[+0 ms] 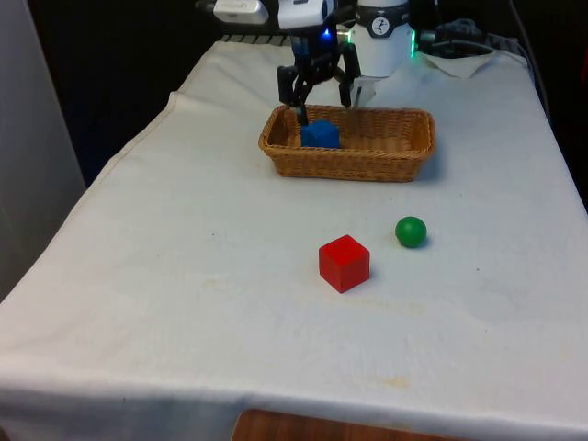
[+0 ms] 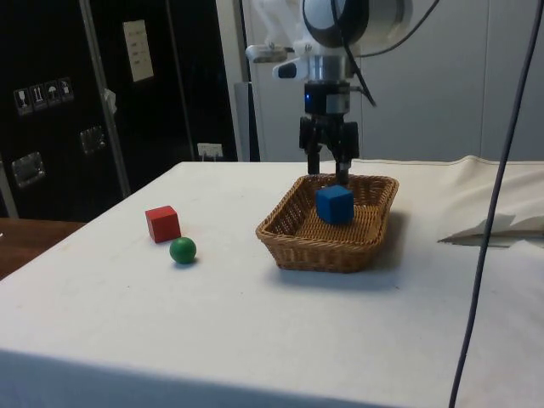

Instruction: Place all non-red objects into the basket.

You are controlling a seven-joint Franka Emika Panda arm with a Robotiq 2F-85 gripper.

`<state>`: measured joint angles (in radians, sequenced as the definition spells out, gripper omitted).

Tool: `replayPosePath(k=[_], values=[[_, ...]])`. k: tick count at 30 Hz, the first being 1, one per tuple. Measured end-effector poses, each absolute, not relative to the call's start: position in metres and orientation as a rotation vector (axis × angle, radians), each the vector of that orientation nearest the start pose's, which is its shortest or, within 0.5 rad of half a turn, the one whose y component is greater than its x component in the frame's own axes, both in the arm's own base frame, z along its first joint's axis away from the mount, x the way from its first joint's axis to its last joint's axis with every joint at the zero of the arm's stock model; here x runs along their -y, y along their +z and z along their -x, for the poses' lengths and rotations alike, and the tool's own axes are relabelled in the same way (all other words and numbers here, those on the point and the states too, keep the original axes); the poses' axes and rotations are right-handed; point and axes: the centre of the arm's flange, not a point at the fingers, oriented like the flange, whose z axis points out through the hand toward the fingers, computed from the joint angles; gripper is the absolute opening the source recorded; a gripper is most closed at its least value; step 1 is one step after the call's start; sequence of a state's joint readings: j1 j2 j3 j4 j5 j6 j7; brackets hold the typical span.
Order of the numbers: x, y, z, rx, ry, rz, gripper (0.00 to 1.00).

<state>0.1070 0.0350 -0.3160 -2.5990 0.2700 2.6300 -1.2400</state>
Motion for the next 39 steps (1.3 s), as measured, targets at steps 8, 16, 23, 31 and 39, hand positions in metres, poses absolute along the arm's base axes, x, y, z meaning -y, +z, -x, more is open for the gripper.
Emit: replayPosePath(k=[8,16,23,31,39], values=[[0.089,0.275,-0.432,1.187,-0.145,2.791,1.0],[0.073,0.288,-0.446,1.193,-0.13,2.783,1.0],[0.059,0.294,-0.458,1.195,-0.121,2.779,1.0],[0.039,0.291,-0.476,1.205,-0.106,2.782,1.0],[0.021,0.289,-0.492,1.208,-0.101,2.787,1.0]])
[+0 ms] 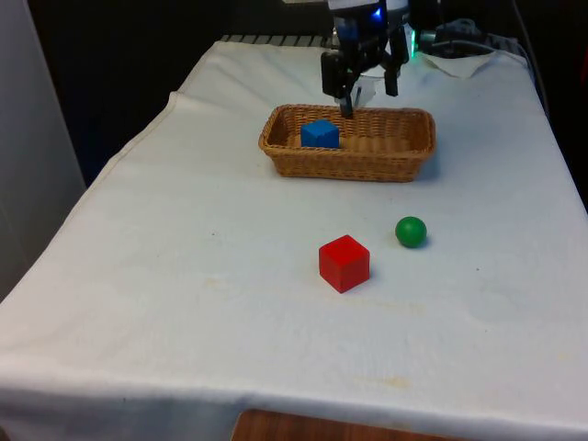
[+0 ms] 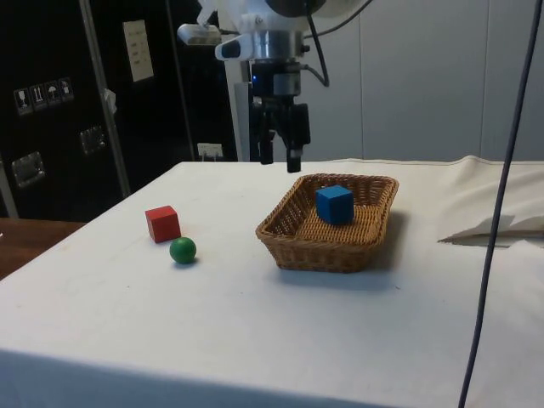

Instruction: Place all non-red objects into the basket.

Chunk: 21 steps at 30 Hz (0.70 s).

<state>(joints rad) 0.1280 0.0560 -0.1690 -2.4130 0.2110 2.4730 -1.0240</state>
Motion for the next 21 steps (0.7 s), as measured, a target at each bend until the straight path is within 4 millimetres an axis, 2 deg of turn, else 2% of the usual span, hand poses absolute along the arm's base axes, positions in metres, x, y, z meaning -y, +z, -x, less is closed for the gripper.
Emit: replayPosePath(k=[5,21], values=[[0.013,0.288,-0.507,1.192,-0.106,2.801,1.0],[-0.009,0.28,-0.538,1.129,-0.123,2.841,1.0]])
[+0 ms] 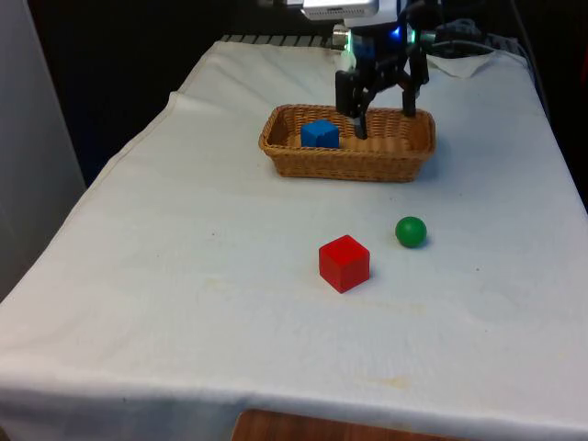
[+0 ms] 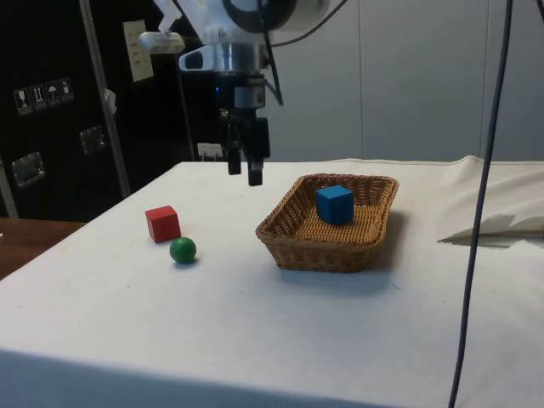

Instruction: Place all non-red objects into the basket.

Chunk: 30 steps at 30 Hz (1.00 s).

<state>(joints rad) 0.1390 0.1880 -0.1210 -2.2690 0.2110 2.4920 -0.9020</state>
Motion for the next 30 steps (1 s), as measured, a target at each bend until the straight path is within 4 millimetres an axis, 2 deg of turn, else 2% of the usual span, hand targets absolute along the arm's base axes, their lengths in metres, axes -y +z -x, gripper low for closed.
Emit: replayPosePath(k=[14,30], values=[[-0.028,0.27,-0.562,1.074,-0.142,2.871,1.0],[-0.043,0.247,-0.595,0.99,-0.134,2.905,1.0]])
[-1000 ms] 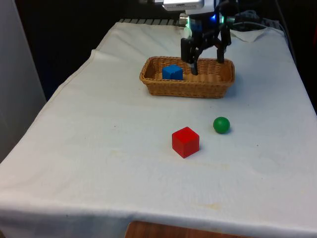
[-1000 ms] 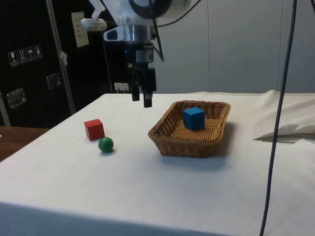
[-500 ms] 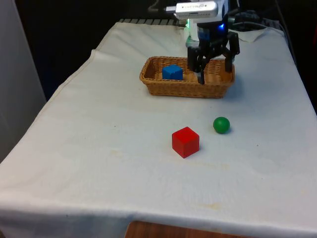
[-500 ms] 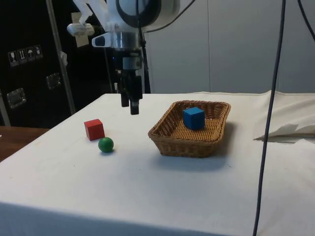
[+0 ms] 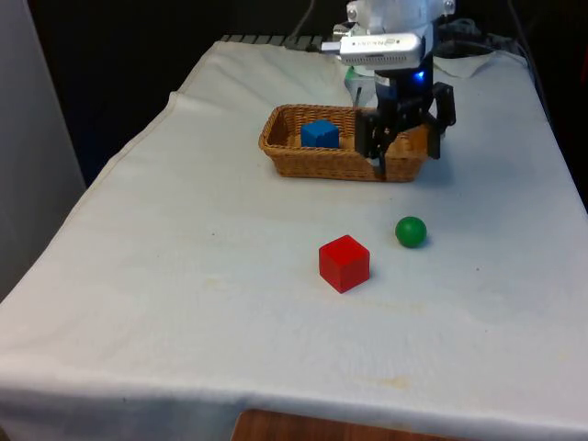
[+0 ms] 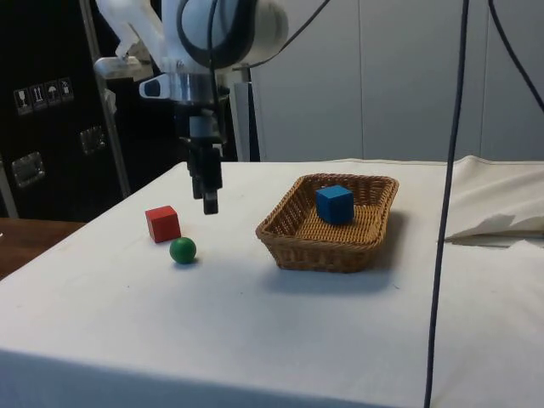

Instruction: Place all non-red objects into the basket.

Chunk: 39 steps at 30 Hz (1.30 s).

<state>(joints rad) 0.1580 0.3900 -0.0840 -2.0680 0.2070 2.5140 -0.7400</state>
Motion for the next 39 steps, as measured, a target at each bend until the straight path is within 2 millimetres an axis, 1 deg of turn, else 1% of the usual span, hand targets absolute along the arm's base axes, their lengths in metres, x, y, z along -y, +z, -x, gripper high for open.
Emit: replayPosePath(k=[8,14,18,23,30,39], values=[[-0.049,0.236,-0.608,0.949,-0.129,2.919,1.0],[-0.047,0.225,-0.622,0.912,-0.129,2.938,1.0],[-0.046,0.222,-0.627,0.898,-0.13,2.943,1.0],[-0.047,0.212,-0.637,0.873,-0.128,2.952,1.0],[-0.048,0.204,-0.642,0.854,-0.124,2.959,1.0],[-0.055,0.197,-0.64,0.849,-0.109,2.953,1.0]])
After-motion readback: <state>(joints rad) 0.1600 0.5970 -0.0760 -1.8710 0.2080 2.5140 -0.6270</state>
